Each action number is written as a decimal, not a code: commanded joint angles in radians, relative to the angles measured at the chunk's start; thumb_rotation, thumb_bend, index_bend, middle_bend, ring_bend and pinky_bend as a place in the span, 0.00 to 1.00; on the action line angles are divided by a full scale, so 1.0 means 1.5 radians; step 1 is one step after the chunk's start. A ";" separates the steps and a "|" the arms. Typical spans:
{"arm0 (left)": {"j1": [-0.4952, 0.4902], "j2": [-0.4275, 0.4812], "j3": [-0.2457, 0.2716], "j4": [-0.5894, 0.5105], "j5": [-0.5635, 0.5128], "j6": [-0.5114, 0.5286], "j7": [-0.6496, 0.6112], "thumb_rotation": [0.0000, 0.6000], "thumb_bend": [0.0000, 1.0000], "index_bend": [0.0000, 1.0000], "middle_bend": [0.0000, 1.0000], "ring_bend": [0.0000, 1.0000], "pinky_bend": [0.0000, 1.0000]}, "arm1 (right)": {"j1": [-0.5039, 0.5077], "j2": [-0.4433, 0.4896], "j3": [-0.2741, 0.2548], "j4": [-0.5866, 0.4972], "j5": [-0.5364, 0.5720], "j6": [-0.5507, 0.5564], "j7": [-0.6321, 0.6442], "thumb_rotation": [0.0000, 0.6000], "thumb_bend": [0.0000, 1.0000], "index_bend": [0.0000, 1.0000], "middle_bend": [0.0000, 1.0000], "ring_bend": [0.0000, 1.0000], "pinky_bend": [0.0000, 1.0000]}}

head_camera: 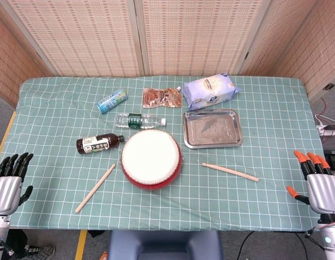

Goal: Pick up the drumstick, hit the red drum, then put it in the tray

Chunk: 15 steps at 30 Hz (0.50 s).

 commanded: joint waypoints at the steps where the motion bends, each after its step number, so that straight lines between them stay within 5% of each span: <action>1: -0.004 -0.004 -0.002 0.001 -0.004 -0.005 0.002 1.00 0.27 0.03 0.06 0.02 0.06 | 0.002 0.000 0.000 -0.001 0.001 -0.004 0.001 1.00 0.17 0.09 0.14 0.02 0.12; 15: -0.003 -0.006 -0.002 0.002 0.001 0.008 0.006 1.00 0.27 0.04 0.06 0.02 0.06 | -0.002 0.001 -0.004 -0.005 -0.015 0.005 0.027 1.00 0.17 0.14 0.14 0.03 0.13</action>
